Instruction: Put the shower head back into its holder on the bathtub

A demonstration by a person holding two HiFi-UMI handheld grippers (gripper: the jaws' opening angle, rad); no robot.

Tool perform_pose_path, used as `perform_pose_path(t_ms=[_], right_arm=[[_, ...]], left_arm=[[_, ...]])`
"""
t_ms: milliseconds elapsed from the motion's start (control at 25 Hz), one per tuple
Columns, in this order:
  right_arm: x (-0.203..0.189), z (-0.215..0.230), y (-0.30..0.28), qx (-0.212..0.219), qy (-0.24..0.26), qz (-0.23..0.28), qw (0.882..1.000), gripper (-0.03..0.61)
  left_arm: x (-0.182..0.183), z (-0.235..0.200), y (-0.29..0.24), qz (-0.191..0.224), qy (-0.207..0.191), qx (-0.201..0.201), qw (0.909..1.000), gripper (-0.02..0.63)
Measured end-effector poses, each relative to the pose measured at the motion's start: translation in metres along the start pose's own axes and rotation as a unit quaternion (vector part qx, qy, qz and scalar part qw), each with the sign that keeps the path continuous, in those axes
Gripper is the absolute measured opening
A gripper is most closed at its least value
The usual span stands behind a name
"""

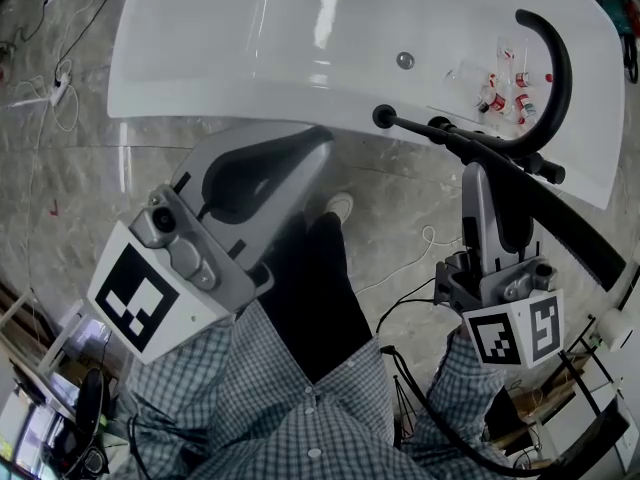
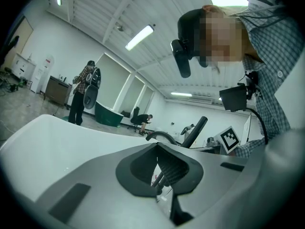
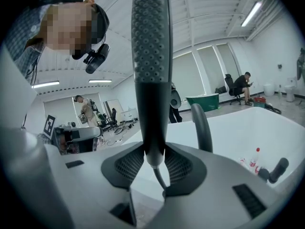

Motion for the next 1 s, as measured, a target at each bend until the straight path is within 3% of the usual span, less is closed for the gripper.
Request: perform_pose_path(t_ms=[1000], right_arm=[[-0.044, 0.015, -0.039, 0.013, -0.010, -0.041, 0.999, 0.133]], left_arm=[[-0.048, -0.022, -0.017, -0.033, 0.028, -0.006, 0.9990, 0.008]])
Point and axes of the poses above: the fingertips, and each gripper's own axes: y backward along the fingers, z to its right, x out of its top, the point moved 3 cm from there along y, backward along the fingers, and after that the axes turned 2 degrees about -y, right-handed, at the moved point
